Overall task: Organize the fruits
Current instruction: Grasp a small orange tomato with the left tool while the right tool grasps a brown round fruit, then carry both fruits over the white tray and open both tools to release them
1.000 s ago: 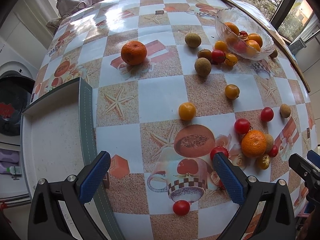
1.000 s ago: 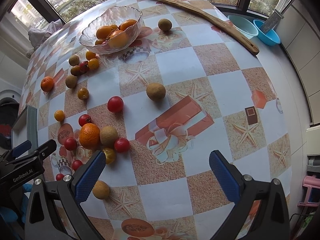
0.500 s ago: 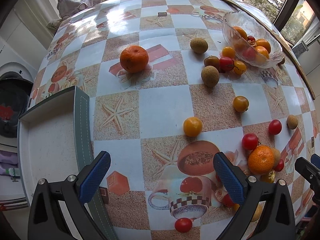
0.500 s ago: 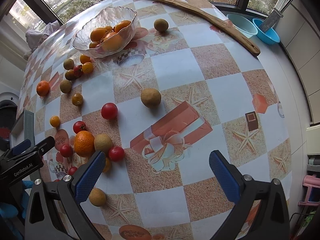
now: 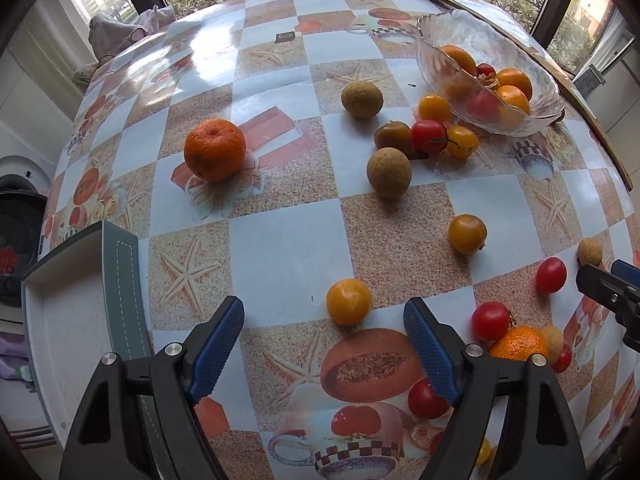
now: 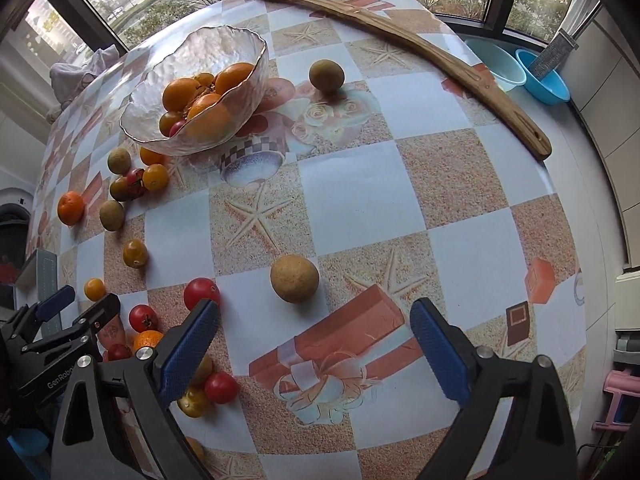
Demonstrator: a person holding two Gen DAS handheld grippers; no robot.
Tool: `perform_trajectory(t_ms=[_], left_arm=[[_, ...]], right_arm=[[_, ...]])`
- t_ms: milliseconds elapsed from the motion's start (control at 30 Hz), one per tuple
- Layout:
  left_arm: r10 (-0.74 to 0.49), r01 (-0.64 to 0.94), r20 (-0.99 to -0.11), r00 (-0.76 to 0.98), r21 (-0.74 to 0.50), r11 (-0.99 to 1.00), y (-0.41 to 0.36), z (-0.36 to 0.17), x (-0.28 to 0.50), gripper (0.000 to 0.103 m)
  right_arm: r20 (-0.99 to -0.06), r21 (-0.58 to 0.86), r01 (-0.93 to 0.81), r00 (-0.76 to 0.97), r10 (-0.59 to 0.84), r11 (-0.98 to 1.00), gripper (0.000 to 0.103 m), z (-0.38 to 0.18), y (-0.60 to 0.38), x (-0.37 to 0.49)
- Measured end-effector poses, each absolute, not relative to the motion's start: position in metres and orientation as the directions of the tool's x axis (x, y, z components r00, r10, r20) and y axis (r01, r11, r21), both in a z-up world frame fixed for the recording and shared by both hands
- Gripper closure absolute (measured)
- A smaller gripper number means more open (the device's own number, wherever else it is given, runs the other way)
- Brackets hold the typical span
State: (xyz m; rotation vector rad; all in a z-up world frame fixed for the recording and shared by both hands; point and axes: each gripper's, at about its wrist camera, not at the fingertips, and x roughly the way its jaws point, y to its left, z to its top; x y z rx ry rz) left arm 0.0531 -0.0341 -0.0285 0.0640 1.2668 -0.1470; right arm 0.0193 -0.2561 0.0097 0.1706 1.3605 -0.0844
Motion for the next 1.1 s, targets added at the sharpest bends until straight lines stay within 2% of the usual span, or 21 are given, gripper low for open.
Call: perform_trajectory(t_ms=[67, 100, 167, 200, 300, 333, 367, 467, 767, 933, 1100], left_arm=[[-0.087, 0.152, -0.951, 0.297, -0.043, 0.987, -0.038, -0.026, 0.051, 0.026], [-0.102, 0.156, -0.951, 0.293, -0.058, 0.986, -0.039, -0.025, 0.050, 0.029], [-0.125, 0.167, -0.947, 0.295, -0.078, 0.983, -0.043, -0.022, 0.049, 0.044], [-0.133, 0.175, -0.945, 0.299, -0.083, 0.981, -0.046, -0.021, 0.049, 0.048], [-0.148, 0.189, -0.940, 0.306, -0.093, 0.978, -0.054, -0.015, 0.047, 0.068], [-0.150, 0.190, -0.939, 0.309, -0.094, 0.977, -0.056, -0.014, 0.045, 0.078], [-0.152, 0.188, -0.939, 0.309, -0.096, 0.977, -0.057, -0.012, 0.043, 0.081], [-0.197, 0.174, -0.935, 0.294, -0.151, 0.973, -0.052, -0.007, 0.038, 0.081], [-0.237, 0.146, -0.915, 0.328, -0.199, 0.969, -0.017, 0.040, 0.001, 0.081], [-0.218, 0.098, -0.915, 0.341, -0.196, 0.976, 0.016, 0.056, -0.013, 0.081], [-0.131, 0.029, -0.930, 0.343, -0.129, 0.991, 0.055, 0.047, 0.006, 0.081]], right_arm=[[-0.980, 0.064, 0.141, 0.194, 0.036, 0.988, 0.027, 0.005, -0.252, 0.022], [-0.980, 0.048, 0.133, 0.197, 0.021, 0.990, 0.027, 0.005, -0.250, 0.023], [-0.979, 0.030, 0.109, 0.205, 0.007, 0.994, 0.033, 0.004, -0.246, 0.026], [-0.977, 0.032, 0.100, 0.212, 0.010, 0.994, 0.037, 0.005, -0.244, 0.026], [-0.976, 0.000, 0.076, 0.216, -0.017, 0.997, 0.063, 0.006, -0.240, 0.026], [-0.976, -0.001, 0.071, 0.217, -0.017, 0.997, 0.077, 0.007, -0.239, 0.026], [-0.976, 0.004, 0.072, 0.215, -0.011, 0.997, 0.076, 0.008, -0.240, 0.026], [-0.977, 0.059, 0.095, 0.212, 0.038, 0.994, 0.076, 0.009, -0.246, 0.022], [-0.961, 0.145, 0.080, 0.250, 0.121, 0.986, 0.076, 0.031, -0.234, 0.003], [-0.952, 0.182, 0.040, 0.256, 0.166, 0.983, 0.076, 0.046, -0.211, -0.001], [-0.946, 0.210, -0.035, 0.245, 0.213, 0.977, 0.076, 0.055, -0.168, 0.001]])
